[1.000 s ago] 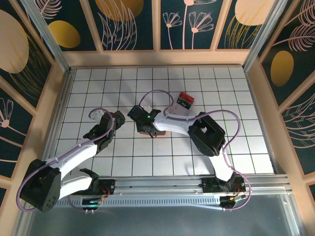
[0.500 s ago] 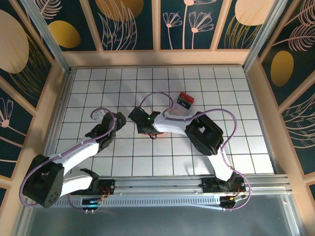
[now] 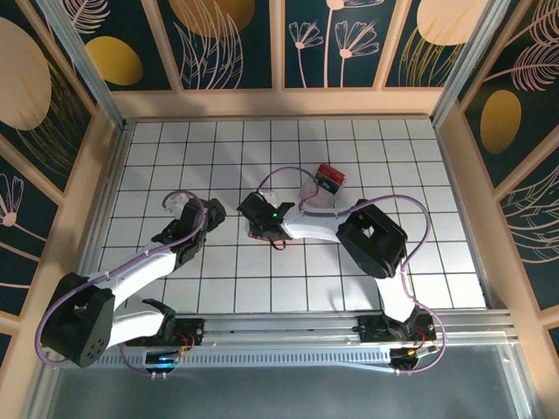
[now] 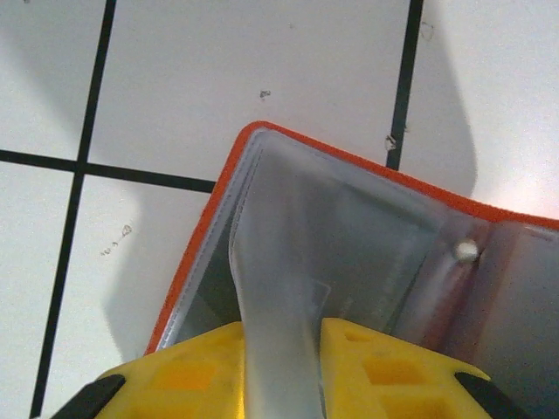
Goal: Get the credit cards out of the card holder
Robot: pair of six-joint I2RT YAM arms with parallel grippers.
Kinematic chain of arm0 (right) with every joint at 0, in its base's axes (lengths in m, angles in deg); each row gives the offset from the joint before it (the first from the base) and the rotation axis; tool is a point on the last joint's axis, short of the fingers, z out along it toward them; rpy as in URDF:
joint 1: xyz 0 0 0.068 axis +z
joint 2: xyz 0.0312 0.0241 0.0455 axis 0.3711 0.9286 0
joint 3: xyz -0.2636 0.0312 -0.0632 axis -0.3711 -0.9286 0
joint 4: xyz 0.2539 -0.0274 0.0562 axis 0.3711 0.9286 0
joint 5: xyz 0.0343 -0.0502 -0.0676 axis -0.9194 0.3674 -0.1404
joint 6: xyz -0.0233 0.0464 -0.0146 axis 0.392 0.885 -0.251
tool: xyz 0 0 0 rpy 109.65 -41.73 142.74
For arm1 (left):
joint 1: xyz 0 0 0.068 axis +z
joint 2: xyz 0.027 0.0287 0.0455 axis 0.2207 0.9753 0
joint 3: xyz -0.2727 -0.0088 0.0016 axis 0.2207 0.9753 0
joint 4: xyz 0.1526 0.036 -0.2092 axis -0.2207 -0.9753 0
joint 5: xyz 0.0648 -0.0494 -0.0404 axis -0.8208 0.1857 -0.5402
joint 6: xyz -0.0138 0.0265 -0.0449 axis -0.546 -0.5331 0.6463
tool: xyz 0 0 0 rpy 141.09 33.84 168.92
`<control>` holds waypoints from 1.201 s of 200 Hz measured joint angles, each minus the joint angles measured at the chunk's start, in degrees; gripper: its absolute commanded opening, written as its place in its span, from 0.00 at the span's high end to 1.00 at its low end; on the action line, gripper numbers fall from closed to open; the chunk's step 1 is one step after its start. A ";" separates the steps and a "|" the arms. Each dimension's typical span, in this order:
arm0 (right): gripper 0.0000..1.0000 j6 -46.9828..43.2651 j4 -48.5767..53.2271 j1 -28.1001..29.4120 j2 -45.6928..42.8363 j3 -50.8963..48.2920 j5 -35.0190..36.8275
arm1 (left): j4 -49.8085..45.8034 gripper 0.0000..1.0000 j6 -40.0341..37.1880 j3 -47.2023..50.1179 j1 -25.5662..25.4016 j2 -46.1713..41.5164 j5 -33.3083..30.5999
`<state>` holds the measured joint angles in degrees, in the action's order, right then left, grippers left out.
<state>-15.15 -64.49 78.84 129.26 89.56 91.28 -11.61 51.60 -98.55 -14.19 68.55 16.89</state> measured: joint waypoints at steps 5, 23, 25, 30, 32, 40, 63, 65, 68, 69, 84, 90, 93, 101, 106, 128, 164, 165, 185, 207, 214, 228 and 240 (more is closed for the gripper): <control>0.76 -0.26 -0.42 -0.07 -0.35 -0.50 -0.26 | 0.00 0.01 -0.46 -0.28 0.00 0.13 0.17; 0.78 -0.96 -2.12 -0.15 -1.86 -2.84 -1.51 | 0.31 0.01 -2.27 -1.25 0.00 0.22 1.44; 0.78 -1.22 -2.25 -0.15 -2.05 -3.13 -1.55 | 0.39 0.01 -2.40 -1.31 0.00 0.22 1.53; 0.78 -1.49 -2.91 -0.15 -2.67 -4.07 -2.12 | 0.63 0.01 -2.89 -1.49 0.00 0.22 1.81; 0.78 -1.86 -3.23 -0.15 -2.93 -4.48 -2.19 | 0.68 0.01 -3.04 -1.51 -0.02 0.22 1.92; 0.78 -2.38 -4.07 -0.13 -4.02 -6.08 -2.89 | 1.07 0.01 -3.76 -1.66 -0.11 0.22 2.27; 0.80 -4.50 -5.84 -0.11 -6.80 -10.12 -4.31 | 1.86 0.01 -5.14 -1.77 -1.14 0.22 2.80; 0.80 -4.90 -5.99 -0.11 -7.06 -10.47 -4.31 | 1.90 0.01 -5.18 -1.79 -1.36 0.22 2.82; 0.81 -5.07 -6.25 -0.11 -7.37 -10.97 -4.46 | 1.90 0.01 -5.29 -1.88 -1.68 0.22 2.80; 0.81 -5.11 -6.32 -0.11 -7.43 -11.06 -4.52 | 1.90 0.01 -5.33 -1.90 -1.75 0.22 2.80; 0.82 -7.15 -7.58 -0.11 -8.98 -13.51 -4.87 | 1.92 0.01 -5.68 -2.71 -3.61 0.61 2.69; 0.82 -7.76 -8.04 -0.11 -9.42 -14.27 -5.03 | 1.92 0.01 -5.84 -3.17 -4.24 0.92 2.56; 0.82 -8.26 -8.33 -0.11 -9.70 -14.71 -5.03 | 1.92 0.01 -5.86 -3.43 -4.66 1.11 2.54; 0.82 -9.27 -9.11 -0.07 -10.38 -15.82 -5.11 | 1.97 0.01 -5.99 -4.11 -5.66 1.68 2.40; 0.82 -9.86 -9.40 -0.07 -10.78 -16.41 -5.09 | 1.99 0.01 -6.03 -4.50 -6.21 2.12 2.34; 0.81 -11.98 -10.01 -0.09 -11.61 -17.64 -4.87 | 2.60 0.01 -6.51 -5.44 -7.98 3.78 2.36; 0.78 -12.74 -10.12 -0.13 -11.65 -17.64 -4.42 | 2.82 0.01 -8.72 -6.67 -9.22 7.72 3.41; 0.78 -12.74 -10.12 -0.13 -11.65 -17.64 -4.42 | 2.84 0.01 -8.83 -6.71 -9.25 7.82 3.48; 0.77 -12.70 -10.21 -0.13 -11.65 -17.64 -4.44 | 3.08 0.01 -10.71 -7.78 -9.53 10.62 5.57; 0.76 -12.31 -10.34 -0.13 -11.65 -17.64 -4.44 | 3.26 0.01 -12.70 -8.87 -9.90 13.88 8.94; 0.76 -12.26 -10.36 -0.13 -11.65 -17.64 -4.44 | 3.23 0.01 -13.20 -9.18 -10.16 14.86 9.73; 0.76 -12.09 -10.36 -0.13 -11.65 -17.64 -4.44 | 3.13 0.01 -14.27 -9.77 -10.64 16.83 10.86; 0.77 -11.87 -10.40 -0.13 -11.67 -17.64 -4.44 | 2.78 0.01 -14.91 -10.14 -10.95 18.18 11.23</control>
<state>-27.02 -74.89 78.71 117.59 71.92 86.84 -8.84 36.69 -108.69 -25.14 86.74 28.12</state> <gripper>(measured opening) 0.235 0.988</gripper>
